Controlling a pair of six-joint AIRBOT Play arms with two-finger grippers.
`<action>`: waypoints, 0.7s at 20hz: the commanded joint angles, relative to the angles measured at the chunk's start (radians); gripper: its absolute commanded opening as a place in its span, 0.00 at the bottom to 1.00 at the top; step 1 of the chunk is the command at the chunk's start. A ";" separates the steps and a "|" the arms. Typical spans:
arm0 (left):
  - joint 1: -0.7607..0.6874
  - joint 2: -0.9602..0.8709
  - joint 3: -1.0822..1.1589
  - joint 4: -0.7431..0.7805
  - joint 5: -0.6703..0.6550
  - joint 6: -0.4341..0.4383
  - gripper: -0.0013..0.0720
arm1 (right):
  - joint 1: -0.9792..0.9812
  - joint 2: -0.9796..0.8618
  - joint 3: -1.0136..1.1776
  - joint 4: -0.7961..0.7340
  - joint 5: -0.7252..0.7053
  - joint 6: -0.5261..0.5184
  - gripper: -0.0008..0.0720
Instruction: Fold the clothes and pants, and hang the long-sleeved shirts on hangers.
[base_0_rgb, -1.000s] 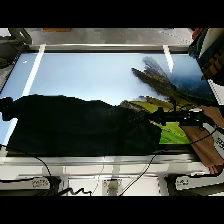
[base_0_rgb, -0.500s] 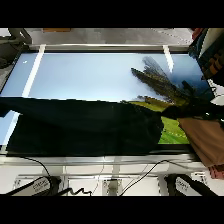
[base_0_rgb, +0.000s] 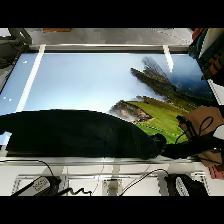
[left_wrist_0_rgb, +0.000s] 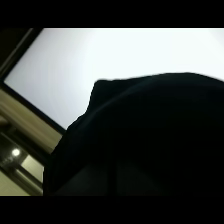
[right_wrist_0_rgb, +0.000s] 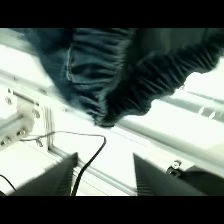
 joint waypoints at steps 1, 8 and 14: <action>0.021 0.003 -0.142 -0.001 0.009 0.002 0.04 | 0.000 0.034 -0.060 -0.016 -0.106 0.014 0.60; 0.021 0.000 -0.182 -0.002 0.031 0.002 0.04 | 0.000 -0.077 -0.058 0.047 -0.482 0.022 0.65; 0.021 0.000 -0.182 -0.002 0.031 0.002 0.04 | 0.007 -0.449 -0.058 0.401 -0.411 0.010 0.72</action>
